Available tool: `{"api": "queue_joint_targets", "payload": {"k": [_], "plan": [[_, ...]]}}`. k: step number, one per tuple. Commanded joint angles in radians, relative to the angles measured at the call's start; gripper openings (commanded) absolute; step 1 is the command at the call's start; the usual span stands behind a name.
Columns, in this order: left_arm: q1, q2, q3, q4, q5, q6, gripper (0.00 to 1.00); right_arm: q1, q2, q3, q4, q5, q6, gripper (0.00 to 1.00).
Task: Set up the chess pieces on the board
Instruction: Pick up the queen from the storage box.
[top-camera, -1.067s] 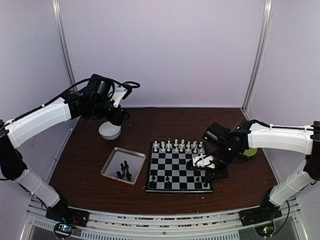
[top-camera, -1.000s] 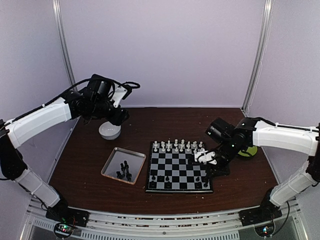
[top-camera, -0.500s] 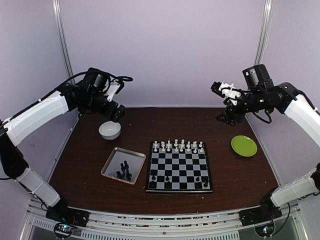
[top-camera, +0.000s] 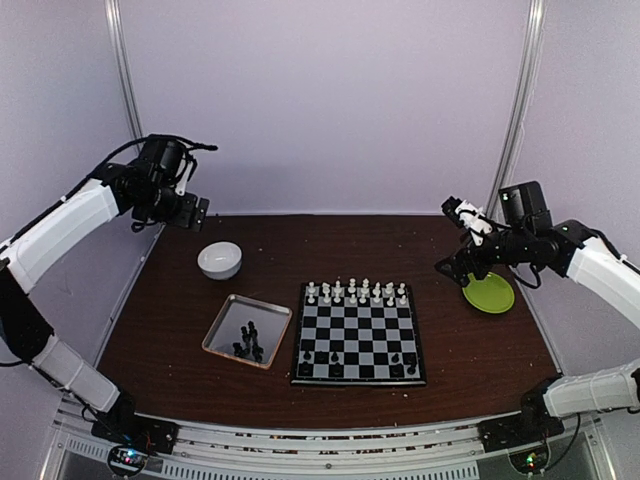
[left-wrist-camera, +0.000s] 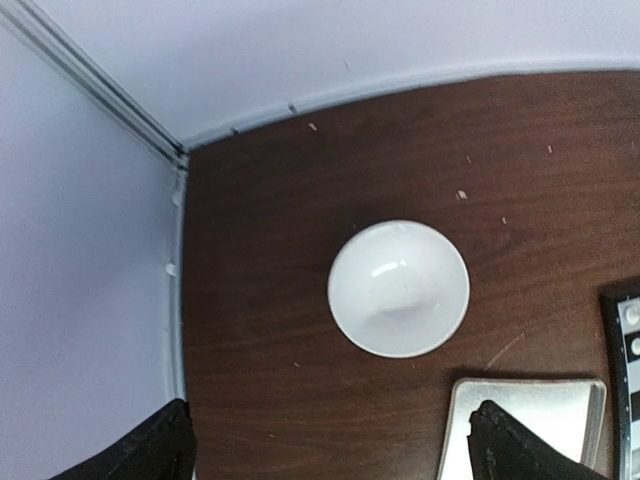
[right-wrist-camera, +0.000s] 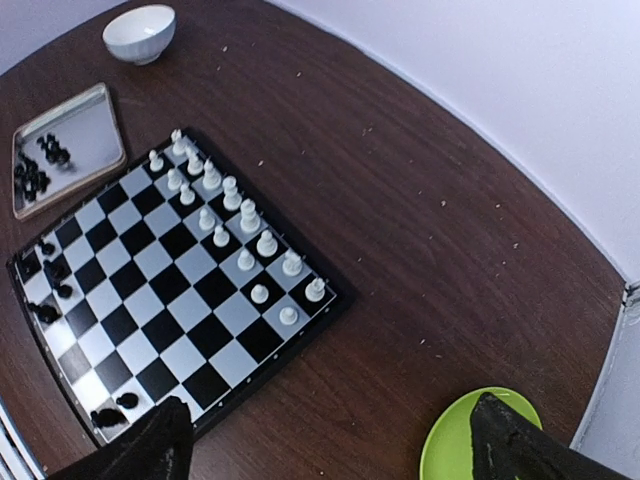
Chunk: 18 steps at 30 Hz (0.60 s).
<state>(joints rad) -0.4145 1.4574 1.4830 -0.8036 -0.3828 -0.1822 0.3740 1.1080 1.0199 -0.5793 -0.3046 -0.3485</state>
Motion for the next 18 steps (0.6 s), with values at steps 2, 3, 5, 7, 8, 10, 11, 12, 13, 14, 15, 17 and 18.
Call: {"api": "queue_joint_targets", "payload": {"k": [2, 3, 5, 7, 8, 10, 11, 12, 13, 14, 15, 17, 18], "plan": [[0.014, 0.022, -0.153, 0.019, 0.336, -0.06, 0.98, -0.039, -0.017, -0.053, 0.056, -0.115, -0.074, 0.91], [0.012, 0.003, -0.196, 0.059, 0.37, -0.078, 0.98, -0.038, -0.004, -0.041, 0.049, -0.125, -0.081, 0.89], [-0.006, -0.029, -0.263, 0.119, 0.412, -0.097, 0.98, -0.038, 0.018, -0.03, 0.034, -0.146, -0.091, 0.87], [-0.049, -0.039, -0.287, 0.128, 0.376, -0.093, 0.98, -0.037, 0.028, -0.031, 0.037, -0.141, -0.091, 0.86], [-0.074, -0.038, -0.294, 0.128, 0.369, -0.075, 0.97, -0.037, 0.033, -0.034, 0.04, -0.137, -0.09, 0.85], [-0.128, -0.03, -0.297, 0.128, 0.321, -0.036, 0.89, -0.037, 0.045, -0.039, 0.042, -0.133, -0.09, 0.85], [-0.149, -0.021, -0.298, 0.128, 0.31, -0.017, 0.84, -0.036, 0.05, -0.037, 0.042, -0.132, -0.09, 0.85], [-0.166, -0.012, -0.298, 0.124, 0.311, -0.005, 0.77, -0.035, 0.054, -0.037, 0.042, -0.13, -0.09, 0.85], [-0.177, 0.004, -0.289, 0.108, 0.315, -0.002, 0.72, -0.035, 0.056, -0.037, 0.044, -0.128, -0.09, 0.85], [-0.183, 0.022, -0.282, 0.092, 0.326, 0.001, 0.67, -0.033, 0.058, -0.036, 0.043, -0.128, -0.091, 0.85], [-0.19, 0.041, -0.272, 0.072, 0.343, 0.011, 0.61, -0.033, 0.057, -0.035, 0.042, -0.127, -0.091, 0.85], [-0.208, 0.084, -0.253, 0.036, 0.339, 0.032, 0.53, -0.028, 0.059, -0.035, 0.041, -0.124, -0.093, 0.84], [-0.219, 0.107, -0.245, 0.023, 0.335, 0.047, 0.51, -0.028, 0.058, -0.035, 0.041, -0.121, -0.095, 0.84]]}}
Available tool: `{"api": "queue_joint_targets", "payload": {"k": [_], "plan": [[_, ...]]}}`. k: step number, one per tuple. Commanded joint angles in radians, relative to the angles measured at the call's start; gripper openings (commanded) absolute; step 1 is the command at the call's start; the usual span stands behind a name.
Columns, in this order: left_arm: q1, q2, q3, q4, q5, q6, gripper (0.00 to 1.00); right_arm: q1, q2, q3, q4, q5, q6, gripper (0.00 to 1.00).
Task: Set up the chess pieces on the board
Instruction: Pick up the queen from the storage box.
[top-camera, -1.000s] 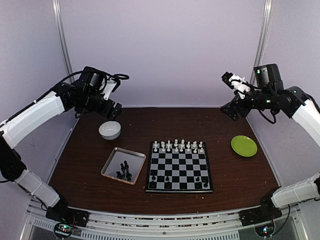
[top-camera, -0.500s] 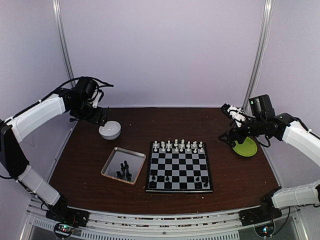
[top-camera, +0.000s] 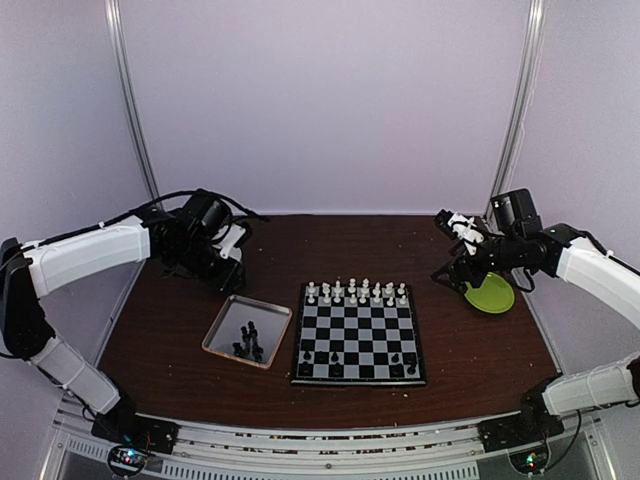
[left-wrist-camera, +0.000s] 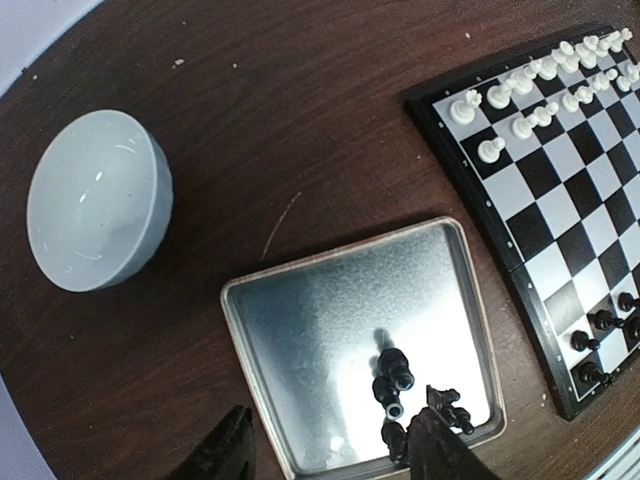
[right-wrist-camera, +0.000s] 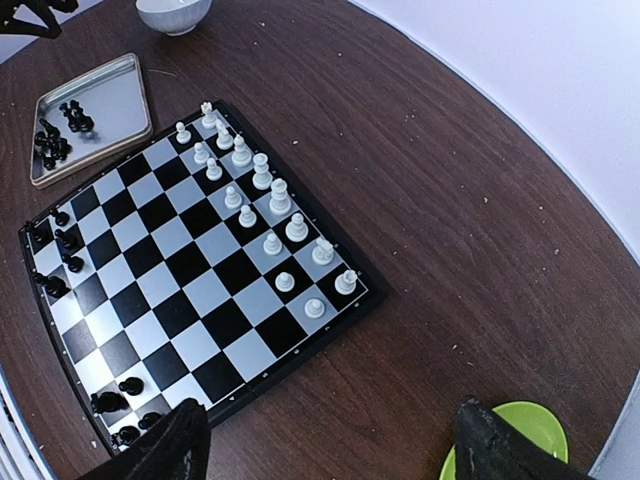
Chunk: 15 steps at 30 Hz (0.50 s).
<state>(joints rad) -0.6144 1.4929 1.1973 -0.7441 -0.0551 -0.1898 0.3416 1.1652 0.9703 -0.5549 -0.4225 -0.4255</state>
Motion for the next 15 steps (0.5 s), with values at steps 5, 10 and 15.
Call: {"api": "queue_joint_targets", "payload": {"k": [5, 10, 15], "plan": [[-0.068, 0.188, 0.081, -0.081, 0.016, 0.092, 0.55, 0.005, -0.004, 0.005, 0.021, 0.007, -0.024, 0.84], [-0.097, 0.265, 0.102, -0.089, 0.024, 0.091, 0.56, 0.005, -0.006, 0.004, 0.019, 0.001, -0.024, 0.84], [-0.099, 0.297, 0.105, -0.1, 0.007, 0.082, 0.52, 0.004, -0.003, 0.001, 0.019, 0.001, -0.025, 0.83]]}}
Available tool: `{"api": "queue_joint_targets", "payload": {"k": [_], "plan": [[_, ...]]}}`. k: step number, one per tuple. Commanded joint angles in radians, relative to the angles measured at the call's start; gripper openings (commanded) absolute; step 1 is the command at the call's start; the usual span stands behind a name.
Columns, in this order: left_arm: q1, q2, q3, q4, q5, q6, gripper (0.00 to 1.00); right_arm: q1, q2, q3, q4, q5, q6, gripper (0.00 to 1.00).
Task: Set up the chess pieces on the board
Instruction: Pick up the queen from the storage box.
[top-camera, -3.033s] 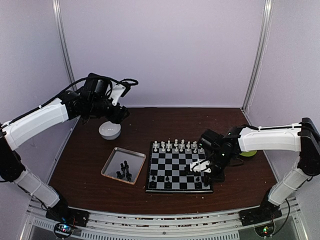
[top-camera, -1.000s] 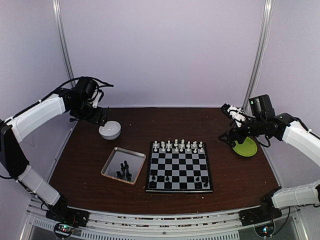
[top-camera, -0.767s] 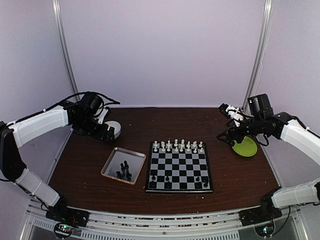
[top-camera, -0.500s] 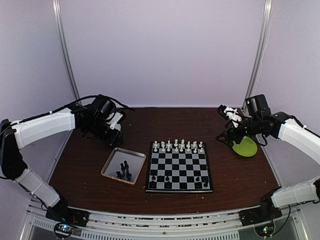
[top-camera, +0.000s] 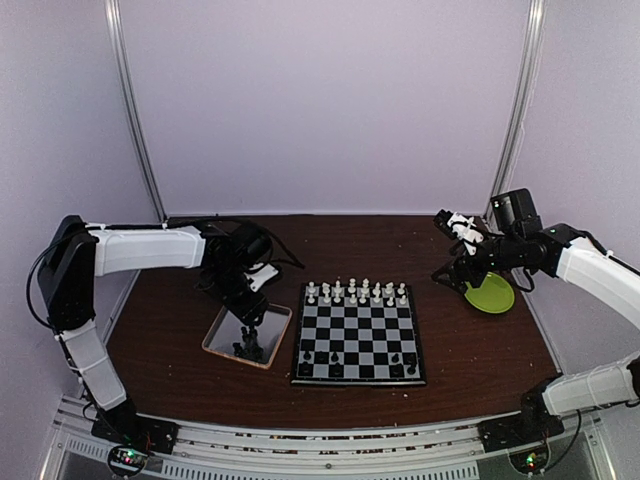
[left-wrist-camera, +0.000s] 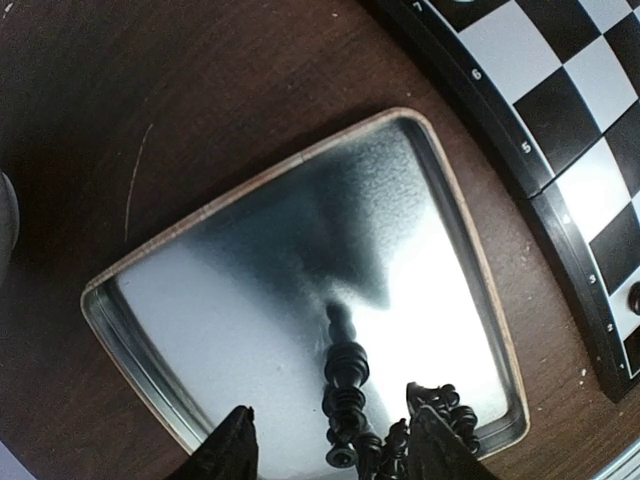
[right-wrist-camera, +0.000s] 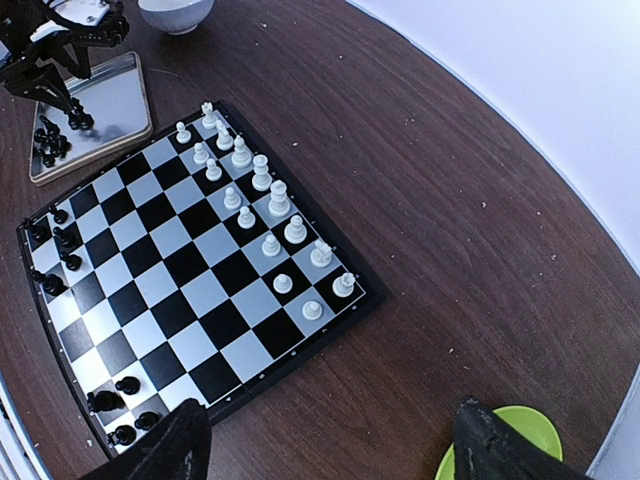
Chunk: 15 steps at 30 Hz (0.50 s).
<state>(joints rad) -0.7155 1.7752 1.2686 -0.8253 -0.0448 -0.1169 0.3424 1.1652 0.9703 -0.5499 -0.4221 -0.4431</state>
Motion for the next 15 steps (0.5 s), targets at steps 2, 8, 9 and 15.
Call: {"api": "queue_joint_targets", "payload": {"k": [2, 8, 9, 15], "plan": [[0.002, 0.026, 0.035, -0.028, 0.009, 0.014, 0.49, 0.004, 0.0, 0.002, 0.014, -0.003, -0.009, 0.83], [0.002, 0.051, 0.03, -0.029, 0.042, 0.02, 0.4, 0.004, 0.001, 0.002, 0.012, -0.004, -0.011, 0.83], [0.002, 0.054, 0.032, -0.029, 0.04, 0.02, 0.39, 0.004, 0.001, 0.002, 0.013, -0.004, -0.011, 0.83], [0.002, 0.073, 0.047, -0.038, 0.043, 0.02, 0.26, 0.005, -0.002, -0.001, 0.014, -0.002, -0.013, 0.83]]}}
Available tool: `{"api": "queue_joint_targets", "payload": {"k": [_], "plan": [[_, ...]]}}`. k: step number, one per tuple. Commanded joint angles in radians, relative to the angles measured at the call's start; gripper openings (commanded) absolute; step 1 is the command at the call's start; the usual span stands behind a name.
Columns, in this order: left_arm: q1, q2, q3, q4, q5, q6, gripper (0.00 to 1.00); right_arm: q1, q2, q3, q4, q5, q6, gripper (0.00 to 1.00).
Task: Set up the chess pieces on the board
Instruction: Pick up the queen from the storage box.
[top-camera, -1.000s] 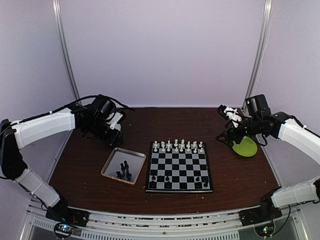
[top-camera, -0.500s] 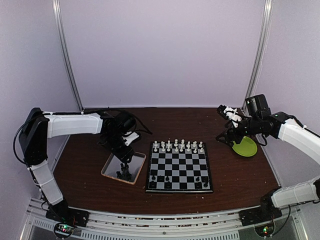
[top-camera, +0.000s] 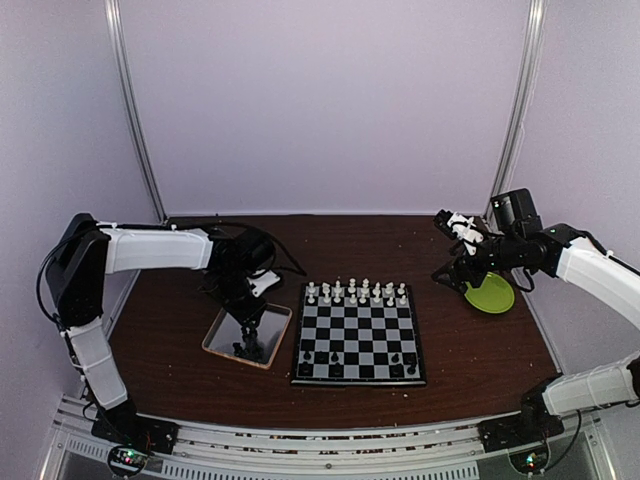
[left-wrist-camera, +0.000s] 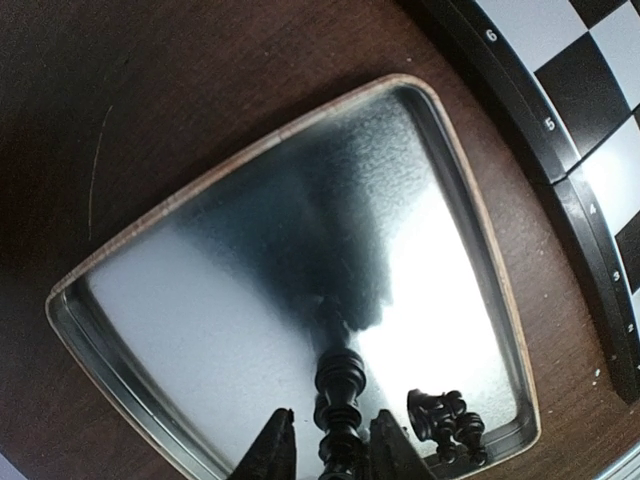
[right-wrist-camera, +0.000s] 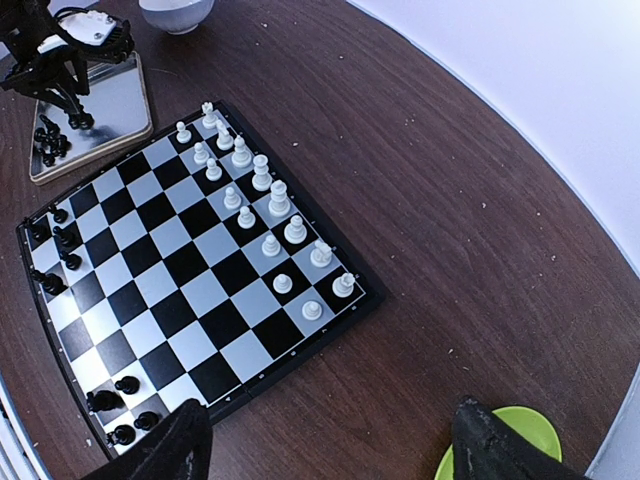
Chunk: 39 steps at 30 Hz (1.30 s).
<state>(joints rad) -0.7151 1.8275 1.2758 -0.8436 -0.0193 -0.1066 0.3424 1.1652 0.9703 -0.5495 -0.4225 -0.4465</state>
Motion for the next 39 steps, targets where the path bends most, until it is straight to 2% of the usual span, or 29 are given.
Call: {"api": "queue_joint_targets", "payload": {"k": [1, 7, 12, 16, 22, 31, 39], "plan": [[0.002, 0.025, 0.042, -0.024, 0.016, 0.009, 0.24, 0.004, -0.003, -0.001, 0.014, -0.001, -0.009, 0.83], [0.0, 0.032, 0.051, -0.036, 0.02, 0.013, 0.14, 0.005, -0.009, -0.003, 0.016, 0.002, -0.008, 0.83], [0.0, 0.04, 0.066, -0.051, 0.015, 0.015, 0.11, 0.004, -0.007, -0.005, 0.016, 0.002, -0.007, 0.82], [-0.003, 0.049, 0.072, -0.056, 0.017, 0.017, 0.2, 0.004, -0.006, -0.004, 0.015, 0.004, -0.008, 0.82], [-0.009, 0.056, 0.078, -0.084, 0.008, 0.021, 0.25, 0.004, -0.002, -0.005, 0.017, 0.004, -0.007, 0.82], [-0.013, 0.056, 0.111, -0.092, 0.015, 0.02, 0.11, 0.004, 0.003, -0.006, 0.016, 0.005, -0.006, 0.82], [-0.075, 0.056, 0.299, -0.118, 0.102, 0.001, 0.07, 0.005, 0.01, -0.008, 0.019, 0.01, -0.008, 0.82]]}}
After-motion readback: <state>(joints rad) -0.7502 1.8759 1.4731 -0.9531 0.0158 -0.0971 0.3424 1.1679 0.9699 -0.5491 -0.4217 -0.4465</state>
